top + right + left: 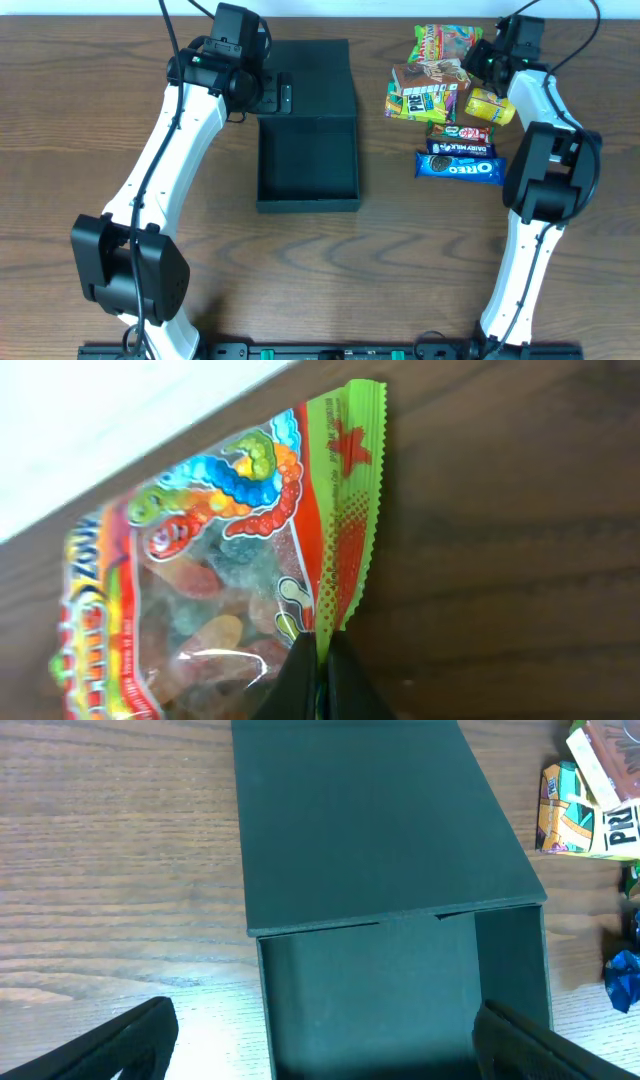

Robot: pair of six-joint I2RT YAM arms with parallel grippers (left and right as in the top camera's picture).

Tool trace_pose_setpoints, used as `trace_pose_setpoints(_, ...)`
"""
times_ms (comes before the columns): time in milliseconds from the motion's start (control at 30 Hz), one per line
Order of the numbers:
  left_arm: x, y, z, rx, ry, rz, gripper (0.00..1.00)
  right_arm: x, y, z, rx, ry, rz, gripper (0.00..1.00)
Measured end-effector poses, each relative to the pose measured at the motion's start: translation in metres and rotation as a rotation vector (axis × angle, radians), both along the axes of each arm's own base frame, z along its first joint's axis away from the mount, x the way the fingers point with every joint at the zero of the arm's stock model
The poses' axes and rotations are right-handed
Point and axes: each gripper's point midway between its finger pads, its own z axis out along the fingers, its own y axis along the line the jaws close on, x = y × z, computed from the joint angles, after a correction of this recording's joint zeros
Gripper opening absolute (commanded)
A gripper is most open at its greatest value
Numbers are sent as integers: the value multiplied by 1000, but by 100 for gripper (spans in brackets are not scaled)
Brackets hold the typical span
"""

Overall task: Pack container
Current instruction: 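Carry the Haribo bag with the right gripper into the box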

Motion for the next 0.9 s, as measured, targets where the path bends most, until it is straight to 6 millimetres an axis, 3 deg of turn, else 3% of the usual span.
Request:
trace_pose_setpoints(300, 0, 0, 0, 0, 0, 0, 95, 5, 12, 59, 3, -13, 99, 1)
trace_pose_setpoints(533, 0, 0, 0, 0, 0, 0, 95, -19, 31, 108, -62, 10, 206, 1)
trace_pose_setpoints(733, 0, 0, 0, 0, 0, 0, 95, -37, 45, 183, -111, -78, 253, 1)
trace_pose_setpoints(900, 1, 3, 0, 17, -4, 9, 95, -69, 63, 258, -149, -177, 345, 1)
